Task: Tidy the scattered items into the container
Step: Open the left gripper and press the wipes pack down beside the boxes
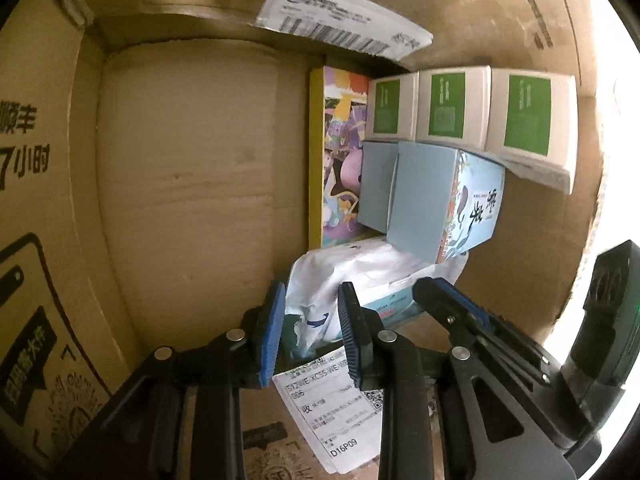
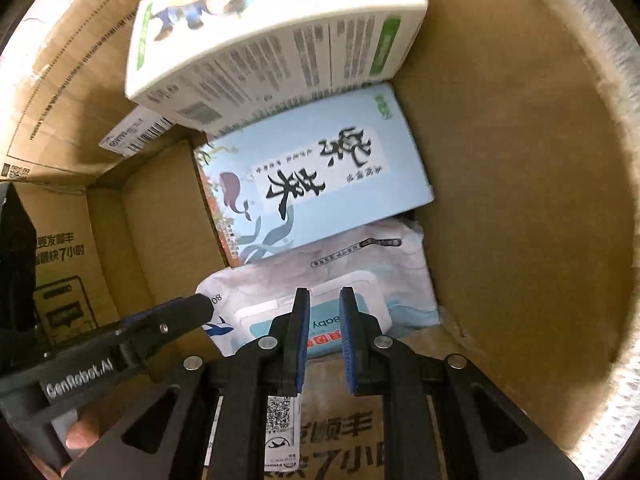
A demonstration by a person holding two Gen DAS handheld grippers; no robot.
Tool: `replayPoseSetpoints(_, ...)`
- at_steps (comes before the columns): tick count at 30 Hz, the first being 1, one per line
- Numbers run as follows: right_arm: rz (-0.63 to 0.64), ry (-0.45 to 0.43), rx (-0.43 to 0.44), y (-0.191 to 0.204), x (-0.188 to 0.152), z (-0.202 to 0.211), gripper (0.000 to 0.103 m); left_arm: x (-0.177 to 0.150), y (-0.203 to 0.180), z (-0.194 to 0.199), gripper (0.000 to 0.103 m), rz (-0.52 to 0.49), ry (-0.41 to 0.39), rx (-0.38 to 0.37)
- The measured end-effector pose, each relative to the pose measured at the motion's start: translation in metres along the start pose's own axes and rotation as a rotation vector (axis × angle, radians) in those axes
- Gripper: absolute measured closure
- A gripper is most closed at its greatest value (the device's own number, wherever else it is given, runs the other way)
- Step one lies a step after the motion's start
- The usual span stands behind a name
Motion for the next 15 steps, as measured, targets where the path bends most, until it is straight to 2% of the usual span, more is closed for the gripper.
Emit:
replayPoseSetpoints(2,0.009,0.011,-0.003,0.001,-0.001,-0.001,0.091,0.003,-0.001,-0.004,0.075,-0.026,-0.014,0.02)
replayPoseSetpoints(6,0.063,0.068,-0.005,0.008,-0.012,-0.005,0.091,0.008,-0.004,-0.012,0.076,0.033,-0.015,-0.041)
replayPoseSetpoints(10,0.071,0.131,-0.021,0.004,-0.024,-0.008,0.091,0.004,-0.005,-0.02,0.075,0.058,0.032,-0.074)
replayPoseSetpoints(15,0.092,0.137,-0.045,-0.001,-0.032,-0.003,0.091,0.004,-0.001,-0.014,0.073,0.042,0.037,-0.059)
Point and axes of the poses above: each gripper's, at about its wrist camera, not at the fingertips, and z roughly against the way its jaws point, y to its left, x to its top, the point moved 10 cm from there along -z, roughly the way its jaws point, and after that the axes turned 15 degrees about -y, right-handed, at the moved point
